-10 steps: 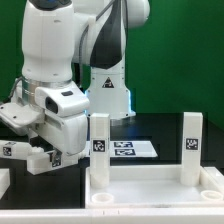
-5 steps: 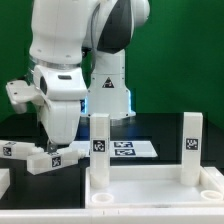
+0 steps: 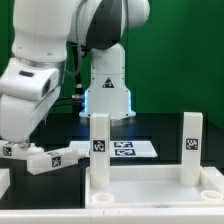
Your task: Assemble desk
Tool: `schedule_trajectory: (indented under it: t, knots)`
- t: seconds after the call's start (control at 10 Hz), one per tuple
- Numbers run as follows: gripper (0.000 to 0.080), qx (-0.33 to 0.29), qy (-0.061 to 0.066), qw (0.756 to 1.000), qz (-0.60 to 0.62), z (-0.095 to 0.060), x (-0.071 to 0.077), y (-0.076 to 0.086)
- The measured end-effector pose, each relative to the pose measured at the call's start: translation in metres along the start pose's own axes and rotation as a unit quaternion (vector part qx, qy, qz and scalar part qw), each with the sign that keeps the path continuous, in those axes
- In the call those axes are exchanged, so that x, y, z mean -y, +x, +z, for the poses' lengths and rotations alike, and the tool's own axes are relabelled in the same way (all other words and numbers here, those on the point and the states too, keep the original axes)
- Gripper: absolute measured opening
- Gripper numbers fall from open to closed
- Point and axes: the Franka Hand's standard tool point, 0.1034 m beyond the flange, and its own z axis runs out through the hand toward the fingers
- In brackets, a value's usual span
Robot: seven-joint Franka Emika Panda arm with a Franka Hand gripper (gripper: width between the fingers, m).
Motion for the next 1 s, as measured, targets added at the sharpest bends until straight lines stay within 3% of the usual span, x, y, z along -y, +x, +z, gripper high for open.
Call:
schedule_trajectory:
  t: [0.2,0.5,0.6,0.9,1.0]
  knots:
    - [0.0649,0.002,0.026,0.99,0.135,0.0057,-0.0067,-0.0061]
    - [0.0649,0.001,0.027,0.974,0.225,0.0064,-0.0065,-0.0016]
    - [0.0649,0.0,0.035,0.96,0.276,0.0071,-0.0056,-0.0007]
    - [0.0649,0.011,0.121,0.844,0.522,0.0104,-0.0105,0.0029]
    - [0.0649,0.012,0.121,0.835,0.537,0.0112,-0.0142,0.0014]
